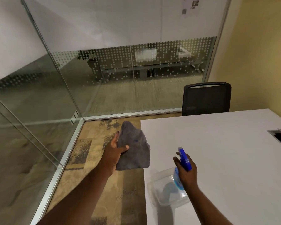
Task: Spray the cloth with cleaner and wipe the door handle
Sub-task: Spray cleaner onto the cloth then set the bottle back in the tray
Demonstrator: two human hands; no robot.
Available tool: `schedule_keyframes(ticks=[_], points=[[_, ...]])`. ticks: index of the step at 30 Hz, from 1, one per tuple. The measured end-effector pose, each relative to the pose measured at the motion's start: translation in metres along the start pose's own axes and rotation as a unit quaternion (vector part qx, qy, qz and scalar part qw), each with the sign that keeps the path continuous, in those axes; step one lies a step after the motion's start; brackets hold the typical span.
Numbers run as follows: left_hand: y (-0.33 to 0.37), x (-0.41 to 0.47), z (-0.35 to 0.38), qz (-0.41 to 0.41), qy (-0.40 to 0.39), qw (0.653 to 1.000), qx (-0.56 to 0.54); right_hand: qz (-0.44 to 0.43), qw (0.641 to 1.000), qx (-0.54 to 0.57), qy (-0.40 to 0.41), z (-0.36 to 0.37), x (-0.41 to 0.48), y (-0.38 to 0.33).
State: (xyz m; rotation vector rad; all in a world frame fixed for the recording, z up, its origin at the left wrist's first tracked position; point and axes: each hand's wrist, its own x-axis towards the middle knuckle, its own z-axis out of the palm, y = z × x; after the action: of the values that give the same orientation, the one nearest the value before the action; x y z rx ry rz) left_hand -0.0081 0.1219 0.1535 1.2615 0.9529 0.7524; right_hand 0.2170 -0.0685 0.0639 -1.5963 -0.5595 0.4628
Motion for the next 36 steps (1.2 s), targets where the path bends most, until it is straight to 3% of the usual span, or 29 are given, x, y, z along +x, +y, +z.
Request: schedule_keyframes(ticks=[10, 21, 29, 36], points=[[0.105, -0.014, -0.026, 0.039, 0.075, 0.994, -0.075, -0.109, 0.990, 0.064, -0.055, 0.053, -0.013, -0.144], [0.227, -0.051, -0.070, 0.116, 0.062, 0.974, -0.183, -0.201, 0.965, 0.067, -0.156, 0.089, -0.066, -0.306], [0.278, -0.079, -0.090, 0.158, 0.057, 0.966, -0.197, -0.191, 0.961, 0.080, -0.185, 0.102, -0.110, -0.359], [0.293, -0.087, -0.102, 0.187, 0.046, 0.970, -0.150, -0.246, 0.951, 0.013, -0.185, 0.106, -0.126, -0.373]])
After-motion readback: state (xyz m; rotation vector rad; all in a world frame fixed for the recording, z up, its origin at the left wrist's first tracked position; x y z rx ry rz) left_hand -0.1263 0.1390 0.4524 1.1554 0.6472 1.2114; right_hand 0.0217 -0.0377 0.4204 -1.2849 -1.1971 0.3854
